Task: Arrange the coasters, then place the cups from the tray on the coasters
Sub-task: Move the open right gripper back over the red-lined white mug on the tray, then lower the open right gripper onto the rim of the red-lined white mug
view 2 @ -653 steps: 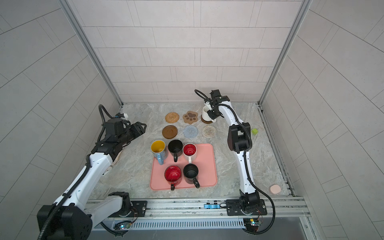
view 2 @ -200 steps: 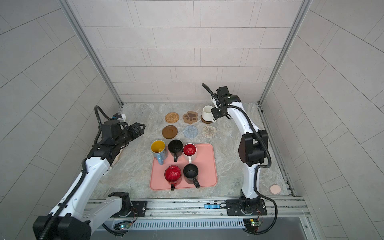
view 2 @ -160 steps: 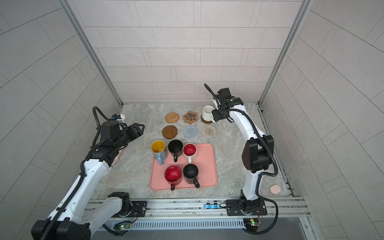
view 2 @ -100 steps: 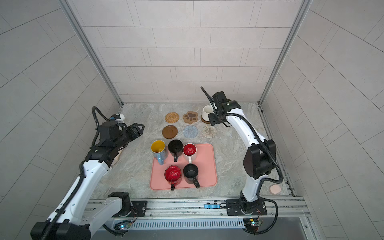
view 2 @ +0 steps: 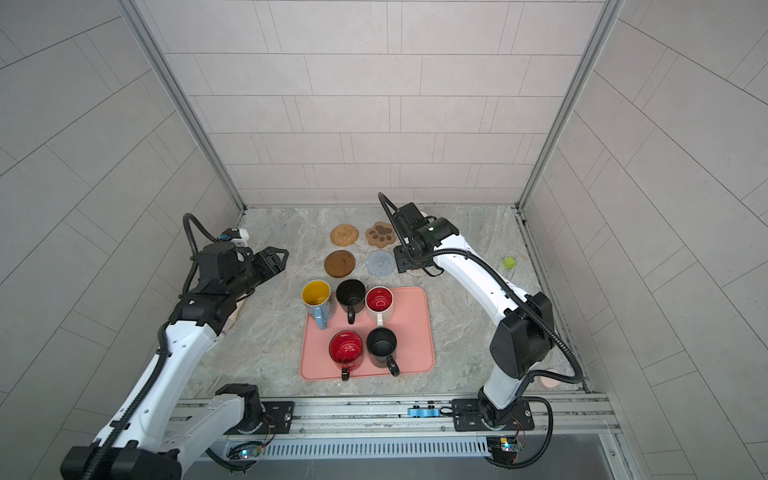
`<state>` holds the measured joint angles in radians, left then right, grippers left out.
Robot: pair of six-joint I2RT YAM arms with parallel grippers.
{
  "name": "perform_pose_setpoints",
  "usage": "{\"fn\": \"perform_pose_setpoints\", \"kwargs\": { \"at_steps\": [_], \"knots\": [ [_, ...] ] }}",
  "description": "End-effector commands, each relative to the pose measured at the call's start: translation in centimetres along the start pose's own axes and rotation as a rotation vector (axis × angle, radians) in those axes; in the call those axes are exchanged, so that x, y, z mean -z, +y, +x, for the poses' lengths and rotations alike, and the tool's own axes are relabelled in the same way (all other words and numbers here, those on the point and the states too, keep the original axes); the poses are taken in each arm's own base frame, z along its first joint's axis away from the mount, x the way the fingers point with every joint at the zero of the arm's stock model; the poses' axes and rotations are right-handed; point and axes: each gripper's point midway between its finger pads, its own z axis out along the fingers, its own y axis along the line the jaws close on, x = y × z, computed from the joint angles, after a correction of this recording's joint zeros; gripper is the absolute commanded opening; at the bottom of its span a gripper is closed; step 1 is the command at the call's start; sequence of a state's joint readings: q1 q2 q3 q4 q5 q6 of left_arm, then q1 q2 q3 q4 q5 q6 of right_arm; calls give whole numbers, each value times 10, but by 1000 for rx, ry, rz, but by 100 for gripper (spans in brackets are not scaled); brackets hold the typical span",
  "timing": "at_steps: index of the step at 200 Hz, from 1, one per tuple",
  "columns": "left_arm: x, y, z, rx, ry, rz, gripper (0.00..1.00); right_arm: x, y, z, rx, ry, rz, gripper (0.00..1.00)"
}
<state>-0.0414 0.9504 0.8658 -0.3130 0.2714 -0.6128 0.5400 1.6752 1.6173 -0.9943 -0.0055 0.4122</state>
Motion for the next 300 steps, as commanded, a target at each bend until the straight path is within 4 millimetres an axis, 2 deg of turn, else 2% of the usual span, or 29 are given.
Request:
{"fn": "perform_pose_setpoints", "kwargs": {
  "at_steps": [1,89,150,208,300],
  "knots": [
    [6,-1,-4,7,-22,3,68,11,2,13,-83,-2,47,61],
    [5,3,-2,13,-24,-9,68,6,53,56,-98,39,74,61],
    [5,6,3,23,-18,-12,68,-10,80,84,-80,106,92,61],
    [6,8,6,27,-14,-16,68,-29,93,107,-43,181,112,60],
    [7,9,6,26,-15,-19,68,-57,102,122,-26,243,116,58]
  ]
}}
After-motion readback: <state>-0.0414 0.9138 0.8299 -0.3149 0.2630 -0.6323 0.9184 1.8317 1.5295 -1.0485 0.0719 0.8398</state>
